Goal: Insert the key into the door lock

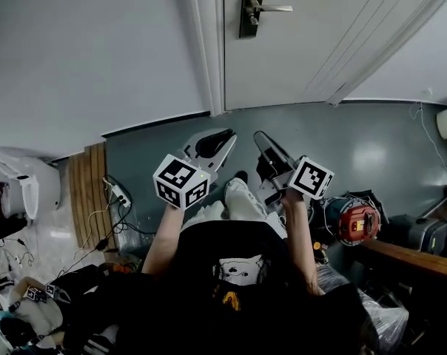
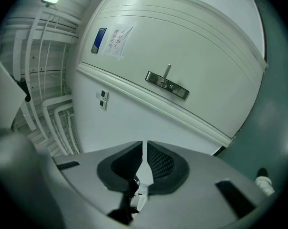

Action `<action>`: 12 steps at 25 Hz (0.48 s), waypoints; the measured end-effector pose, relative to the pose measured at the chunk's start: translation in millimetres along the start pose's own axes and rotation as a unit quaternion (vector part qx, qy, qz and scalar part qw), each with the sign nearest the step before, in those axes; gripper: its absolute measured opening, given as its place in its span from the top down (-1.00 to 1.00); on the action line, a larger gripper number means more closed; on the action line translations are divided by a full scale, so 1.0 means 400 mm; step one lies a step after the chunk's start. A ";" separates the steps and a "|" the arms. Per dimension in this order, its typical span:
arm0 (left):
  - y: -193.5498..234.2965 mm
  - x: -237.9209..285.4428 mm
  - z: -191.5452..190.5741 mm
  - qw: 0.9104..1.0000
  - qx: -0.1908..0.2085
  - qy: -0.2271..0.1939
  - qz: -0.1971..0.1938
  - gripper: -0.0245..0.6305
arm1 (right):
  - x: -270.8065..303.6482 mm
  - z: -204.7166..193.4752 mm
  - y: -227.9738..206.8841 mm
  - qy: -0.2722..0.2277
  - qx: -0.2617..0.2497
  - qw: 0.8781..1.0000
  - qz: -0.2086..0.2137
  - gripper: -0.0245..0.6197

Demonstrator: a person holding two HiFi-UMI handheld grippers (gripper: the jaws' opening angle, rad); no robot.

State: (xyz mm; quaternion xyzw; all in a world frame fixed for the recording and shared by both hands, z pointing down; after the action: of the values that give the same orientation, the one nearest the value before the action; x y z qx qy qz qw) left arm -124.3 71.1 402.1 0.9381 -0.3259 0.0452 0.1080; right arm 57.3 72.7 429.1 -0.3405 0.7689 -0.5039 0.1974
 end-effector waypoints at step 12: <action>-0.075 -0.015 -0.011 1.000 0.008 -0.007 -0.028 0.81 | -0.076 -0.046 0.021 -0.009 -0.049 0.999 -0.021 0.88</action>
State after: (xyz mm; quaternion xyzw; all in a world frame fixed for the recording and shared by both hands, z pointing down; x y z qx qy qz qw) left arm -110.3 98.7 400.2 0.9480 -0.3000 0.0387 0.0994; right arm 63.6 108.7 428.1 -0.3703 0.7835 -0.4667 0.1765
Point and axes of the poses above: the fingertips, and each gripper's own axes: x forward along the fingers, y to its left, z out of its top, the point moved 8 cm from there along -x, backward along the fingers, and after that the axes turned 4 degrees about x, right-handed, at the moved point
